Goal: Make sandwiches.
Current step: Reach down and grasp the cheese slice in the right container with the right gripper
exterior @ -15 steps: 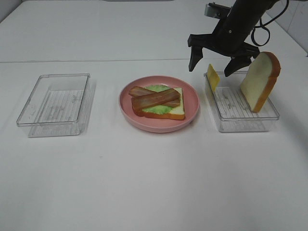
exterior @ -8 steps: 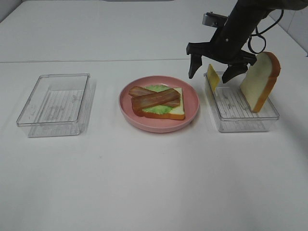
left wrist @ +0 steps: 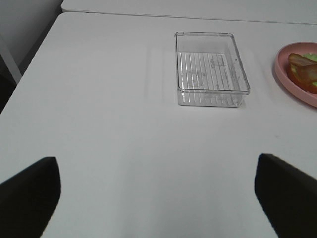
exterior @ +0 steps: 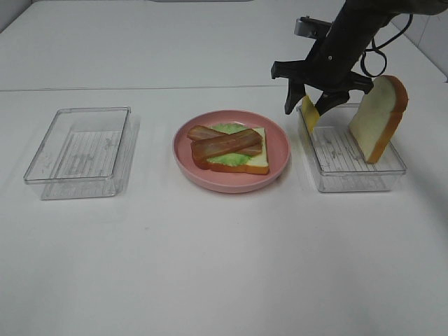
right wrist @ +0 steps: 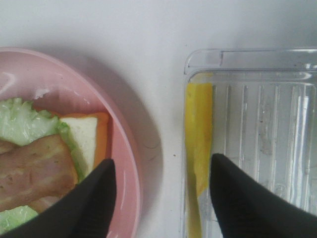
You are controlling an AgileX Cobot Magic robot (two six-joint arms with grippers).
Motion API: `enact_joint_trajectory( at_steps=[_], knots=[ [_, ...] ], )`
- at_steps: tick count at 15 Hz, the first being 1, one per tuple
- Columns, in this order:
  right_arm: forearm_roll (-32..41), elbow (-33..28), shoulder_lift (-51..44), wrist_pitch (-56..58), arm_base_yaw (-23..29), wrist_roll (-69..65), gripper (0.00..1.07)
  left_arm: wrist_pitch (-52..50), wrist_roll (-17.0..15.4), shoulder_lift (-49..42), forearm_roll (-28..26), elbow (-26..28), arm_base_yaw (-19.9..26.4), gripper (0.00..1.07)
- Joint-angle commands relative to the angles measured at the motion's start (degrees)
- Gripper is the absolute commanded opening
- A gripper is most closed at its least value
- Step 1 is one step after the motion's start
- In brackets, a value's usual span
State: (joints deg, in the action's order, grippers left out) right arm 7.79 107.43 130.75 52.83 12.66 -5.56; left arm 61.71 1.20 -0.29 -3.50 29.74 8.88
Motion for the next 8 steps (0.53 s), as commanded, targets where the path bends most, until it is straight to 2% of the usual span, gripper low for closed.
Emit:
enact_joint_trajectory(
  at_steps=[1,3,4,5,7,8],
  knots=[
    [-1.8,0.2,0.3,0.3,-0.2,0.2,0.55,-0.3,-0.2,-1.2,-0.3,-0.1,0.1,1.0],
    [-2.4,0.2,0.3,0.5,-0.2,0.2,0.46,-0.3,-0.2,-1.2,-0.3,-0.1,0.1,1.0],
    [-2.4,0.2,0.3,0.6,-0.2,0.2,0.34,-0.3,-0.2,-1.2,-0.3,-0.1,0.1,1.0],
    [-2.4,0.2,0.3,0.6,-0.2,0.2,0.28,-0.3,-0.2,-1.2,-0.3,-0.1,0.1,1.0],
    [-3.5,0.2,0.3,0.7,-0.2,0.2,0.21,-0.3,-0.2,-1.2,-0.3,-0.1,0.1,1.0],
    [-3.4,0.2,0.3,0.9,-0.2,-0.4,0.01,-0.3,-0.2,-1.2,-0.3,-0.1,0.1,1.0]
  ],
)
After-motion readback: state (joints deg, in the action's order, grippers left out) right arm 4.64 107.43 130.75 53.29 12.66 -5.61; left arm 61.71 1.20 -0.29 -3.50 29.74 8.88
